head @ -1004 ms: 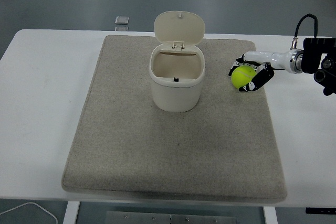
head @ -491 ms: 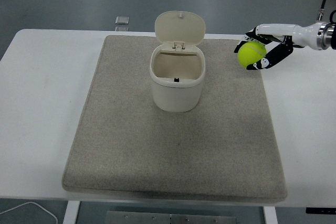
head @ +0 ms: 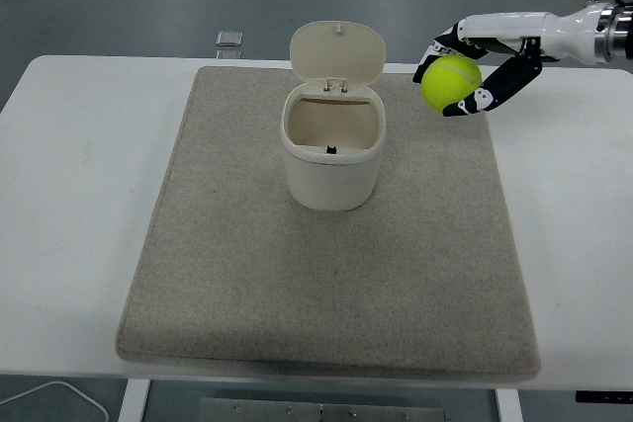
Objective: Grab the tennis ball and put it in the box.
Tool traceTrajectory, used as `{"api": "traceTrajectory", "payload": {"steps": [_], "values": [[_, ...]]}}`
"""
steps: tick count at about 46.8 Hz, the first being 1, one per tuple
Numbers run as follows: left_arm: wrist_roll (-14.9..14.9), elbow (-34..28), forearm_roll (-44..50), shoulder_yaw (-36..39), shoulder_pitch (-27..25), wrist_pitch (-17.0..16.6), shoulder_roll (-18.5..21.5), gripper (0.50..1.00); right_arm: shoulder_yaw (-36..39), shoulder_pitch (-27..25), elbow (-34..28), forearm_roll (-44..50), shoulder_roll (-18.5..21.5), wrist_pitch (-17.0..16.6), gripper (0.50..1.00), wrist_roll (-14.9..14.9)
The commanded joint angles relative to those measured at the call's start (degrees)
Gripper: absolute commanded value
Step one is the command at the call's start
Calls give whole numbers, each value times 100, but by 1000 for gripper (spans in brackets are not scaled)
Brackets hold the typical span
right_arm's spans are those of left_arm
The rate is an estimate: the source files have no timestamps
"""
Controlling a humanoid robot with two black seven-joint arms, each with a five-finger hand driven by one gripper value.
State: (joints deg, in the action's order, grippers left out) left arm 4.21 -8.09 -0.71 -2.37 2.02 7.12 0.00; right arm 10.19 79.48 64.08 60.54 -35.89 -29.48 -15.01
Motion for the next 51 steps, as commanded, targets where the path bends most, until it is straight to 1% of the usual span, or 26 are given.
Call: {"api": "traceTrajectory", "payload": {"steps": [1,7,10,18,24,29,38,46,51], "values": [[0,0,1,0,1,0,0,996,-8,6,-1,2,204,3,500,-2],[0,0,1,0,1,0,0,996,-8,6,-10,2,451,12,500,-2],[0,0,1,0,1,0,0,996,1,-2,-10,-7,512,47,500,-2],[0,0,1,0,1,0,0,996,1,-20,-36,-7,539,126,500,-2],[0,0,1,0,1,0,0,996,1,-38,-36,-7,556,363,500,-2],[0,0,1,0,1,0,0,996,1,-46,-36,-16,574,443,500,-2],[0,0,1,0,1,0,0,996,9,-46,-36,-33,592,417,500,-2],[0,0,1,0,1,0,0,996,36,-46,-1,-560,583,355,500,-2],[0,0,1,0,1,0,0,996,44,-55,-1,-605,583,355,500,-2]]}}
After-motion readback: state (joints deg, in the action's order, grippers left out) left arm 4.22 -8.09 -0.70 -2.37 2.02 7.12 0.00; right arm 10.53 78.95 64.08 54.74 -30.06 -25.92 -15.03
